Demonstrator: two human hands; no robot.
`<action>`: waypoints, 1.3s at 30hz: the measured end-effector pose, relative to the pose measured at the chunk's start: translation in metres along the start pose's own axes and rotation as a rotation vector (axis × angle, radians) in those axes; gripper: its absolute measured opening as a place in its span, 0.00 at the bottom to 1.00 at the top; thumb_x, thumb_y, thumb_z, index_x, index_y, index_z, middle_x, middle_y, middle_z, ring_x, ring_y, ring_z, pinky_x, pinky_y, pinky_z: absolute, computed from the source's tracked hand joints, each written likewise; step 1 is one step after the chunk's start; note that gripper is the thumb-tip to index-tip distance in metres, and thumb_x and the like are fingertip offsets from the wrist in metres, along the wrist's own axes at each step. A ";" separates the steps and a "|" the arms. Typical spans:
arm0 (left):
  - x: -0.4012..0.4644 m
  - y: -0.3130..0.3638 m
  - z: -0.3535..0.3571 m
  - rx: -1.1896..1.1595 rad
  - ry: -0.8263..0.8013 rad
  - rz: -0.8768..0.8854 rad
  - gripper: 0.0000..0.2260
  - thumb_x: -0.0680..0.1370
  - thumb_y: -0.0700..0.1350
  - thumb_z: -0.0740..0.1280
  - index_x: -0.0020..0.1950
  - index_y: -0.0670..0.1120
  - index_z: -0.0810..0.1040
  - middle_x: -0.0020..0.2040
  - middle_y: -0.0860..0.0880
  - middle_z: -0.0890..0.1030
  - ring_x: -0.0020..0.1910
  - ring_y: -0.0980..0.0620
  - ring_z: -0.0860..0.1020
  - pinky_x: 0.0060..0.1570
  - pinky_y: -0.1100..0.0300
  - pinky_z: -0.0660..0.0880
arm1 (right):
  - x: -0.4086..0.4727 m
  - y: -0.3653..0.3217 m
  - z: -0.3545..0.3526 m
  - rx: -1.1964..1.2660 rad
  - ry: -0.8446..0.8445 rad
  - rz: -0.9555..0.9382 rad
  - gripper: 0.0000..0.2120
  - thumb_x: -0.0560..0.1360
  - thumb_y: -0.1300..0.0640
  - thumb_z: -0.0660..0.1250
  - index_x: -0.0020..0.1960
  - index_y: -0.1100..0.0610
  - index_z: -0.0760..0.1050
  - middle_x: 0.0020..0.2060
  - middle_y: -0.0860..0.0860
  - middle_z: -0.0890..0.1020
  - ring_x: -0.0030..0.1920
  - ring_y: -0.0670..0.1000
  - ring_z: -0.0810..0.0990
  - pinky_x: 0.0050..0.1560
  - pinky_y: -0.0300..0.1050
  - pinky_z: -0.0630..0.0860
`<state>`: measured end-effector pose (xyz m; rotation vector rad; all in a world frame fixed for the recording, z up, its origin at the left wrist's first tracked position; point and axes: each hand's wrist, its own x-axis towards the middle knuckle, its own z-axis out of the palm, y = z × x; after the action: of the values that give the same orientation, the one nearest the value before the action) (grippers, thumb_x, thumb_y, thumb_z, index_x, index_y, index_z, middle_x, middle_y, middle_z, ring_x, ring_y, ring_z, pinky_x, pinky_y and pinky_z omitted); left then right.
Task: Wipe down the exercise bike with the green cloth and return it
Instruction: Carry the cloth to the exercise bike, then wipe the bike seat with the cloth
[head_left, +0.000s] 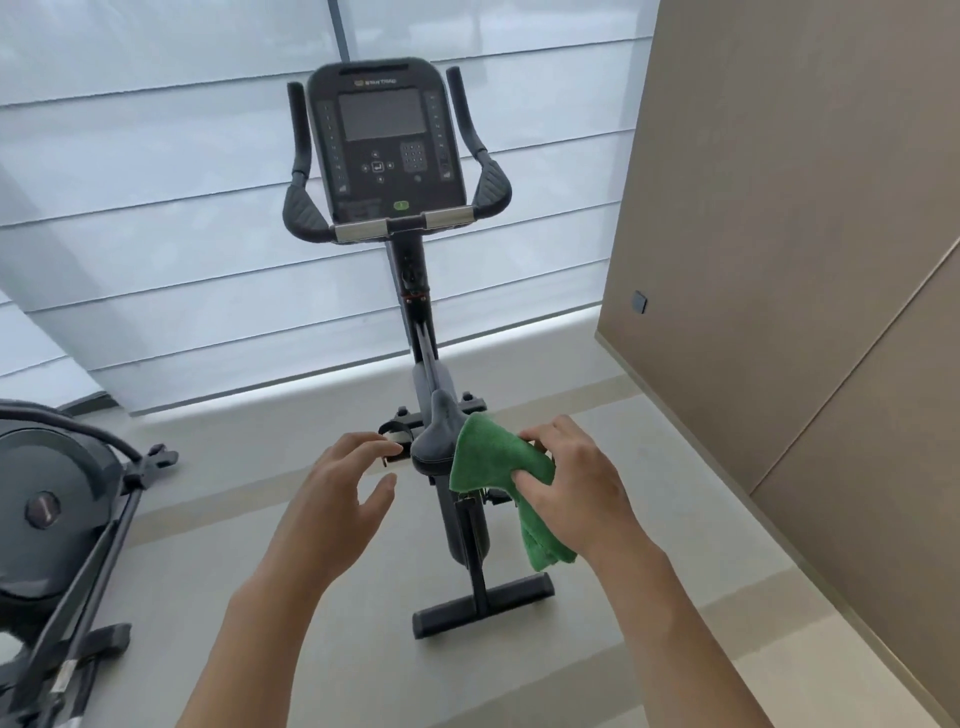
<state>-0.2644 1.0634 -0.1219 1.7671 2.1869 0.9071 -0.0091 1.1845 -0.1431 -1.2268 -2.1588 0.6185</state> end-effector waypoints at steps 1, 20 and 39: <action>0.009 0.000 0.004 0.001 -0.008 0.011 0.13 0.81 0.44 0.71 0.64 0.54 0.82 0.63 0.61 0.77 0.61 0.58 0.77 0.61 0.63 0.70 | 0.004 0.002 0.000 0.004 0.004 0.008 0.15 0.76 0.51 0.73 0.62 0.45 0.79 0.49 0.38 0.73 0.46 0.43 0.76 0.47 0.38 0.74; 0.188 -0.130 0.053 -0.135 -0.185 0.054 0.13 0.80 0.48 0.72 0.64 0.58 0.81 0.61 0.62 0.77 0.60 0.56 0.77 0.62 0.57 0.74 | 0.147 0.009 0.079 -0.070 -0.037 0.177 0.14 0.80 0.52 0.69 0.65 0.47 0.76 0.55 0.40 0.74 0.53 0.47 0.77 0.55 0.44 0.75; 0.251 -0.255 0.145 -0.231 -0.484 -0.082 0.21 0.82 0.52 0.69 0.75 0.55 0.72 0.69 0.58 0.76 0.68 0.56 0.75 0.65 0.65 0.66 | 0.241 0.044 0.233 -0.274 -0.183 0.343 0.26 0.84 0.50 0.64 0.81 0.44 0.63 0.53 0.47 0.69 0.48 0.49 0.76 0.47 0.41 0.77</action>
<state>-0.4691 1.3209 -0.3238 1.5732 1.7566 0.6031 -0.2398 1.3905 -0.2803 -1.7742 -2.2550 0.6061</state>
